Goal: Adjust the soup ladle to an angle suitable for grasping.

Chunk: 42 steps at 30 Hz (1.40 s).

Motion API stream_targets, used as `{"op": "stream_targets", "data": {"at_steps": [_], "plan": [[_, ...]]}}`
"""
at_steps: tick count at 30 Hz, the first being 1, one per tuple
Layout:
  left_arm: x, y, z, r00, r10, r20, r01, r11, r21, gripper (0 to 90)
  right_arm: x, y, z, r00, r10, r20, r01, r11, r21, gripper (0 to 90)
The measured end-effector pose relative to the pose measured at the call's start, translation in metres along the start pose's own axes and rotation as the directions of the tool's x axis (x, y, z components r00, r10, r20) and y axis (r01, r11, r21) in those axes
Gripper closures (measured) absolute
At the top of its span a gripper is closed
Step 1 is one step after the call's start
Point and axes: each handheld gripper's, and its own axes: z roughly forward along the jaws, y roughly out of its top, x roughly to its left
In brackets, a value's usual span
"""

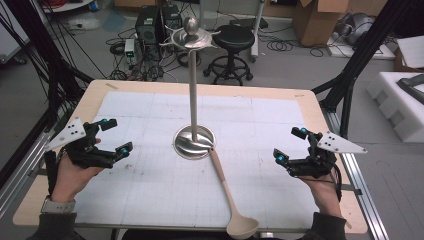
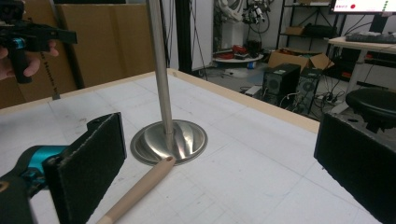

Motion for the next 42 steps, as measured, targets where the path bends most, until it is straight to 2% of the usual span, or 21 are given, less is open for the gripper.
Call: {"op": "stream_targets", "data": {"at_steps": [16,19,24,26,28,29,30,32,33,34,36,37,42], "plan": [[0.0,0.0,0.0,1.0,-0.002,0.002,0.002,0.9999,0.012,2.2,-0.001,-0.002,0.001,1.0,0.008,-0.003,-0.008,1.0,-0.003,1.5],[0.0,-0.001,0.001,1.0,-0.005,0.004,0.005,0.9999,0.013,2.2,0.001,-0.002,0.004,0.9999,0.005,-0.012,-0.005,1.0,0.011,7.3],[0.0,-0.001,0.001,1.0,-0.008,0.006,0.008,0.9998,0.017,2.2,0.003,-0.004,0.011,0.9989,0.006,-0.047,-0.005,0.999,0.039,23.6],[0.0,-0.001,0.001,0.9999,-0.008,0.007,0.008,0.9998,0.018,2.2,0.003,-0.005,0.013,0.9982,0.005,-0.061,-0.001,0.999,0.052,34.8],[0.001,-0.001,0.001,0.9999,-0.01,0.009,0.009,0.9996,0.025,2.2,0.004,-0.007,0.016,0.9976,0.017,-0.068,-0.012,0.998,0.063,41.5],[0.001,-0.001,0.001,0.9999,-0.01,0.009,0.009,0.9996,0.025,2.2,0.004,-0.007,0.016,0.9976,0.017,-0.068,-0.012,0.998,0.063,41.5],[0.001,-0.002,0.002,0.9999,-0.01,0.01,0.009,0.9995,0.029,2.2,0.005,-0.008,0.018,0.9967,0.025,-0.078,-0.018,0.997,0.08,49.5],[0.001,-0.002,0.002,0.9999,-0.011,0.012,0.011,0.9994,0.033,2.2,0.005,-0.009,0.021,0.9963,0.032,-0.079,-0.024,0.994,0.103,57.4],[0.001,-0.002,0.002,0.9999,-0.011,0.012,0.011,0.9994,0.033,2.2,0.006,-0.01,0.023,0.9964,0.046,-0.072,-0.037,0.992,0.12,62.3],[0.001,-0.002,0.002,0.9998,-0.013,0.012,0.012,0.9994,0.033,2.2,0.006,-0.01,0.023,0.9964,0.046,-0.072,-0.037,0.992,0.12,62.3],[0.001,-0.002,0.002,0.9998,-0.015,0.011,0.014,0.9994,0.032,2.2,0.005,-0.012,0.027,0.9949,0.089,-0.047,-0.081,0.985,0.154,68.8],[0.001,-0.002,0.001,0.9999,-0.012,0.011,0.012,0.9994,0.032,2.2,0.004,-0.015,0.031,0.994,0.105,-0.032,-0.098,0.98,0.173,75.4],[0.001,-0.002,0.001,0.9998,-0.018,0.013,0.018,0.9994,0.03,2.2,0.004,-0.02,0.035,0.996,0.089,-0.009,-0.086,0.979,0.186,89.2]]}}
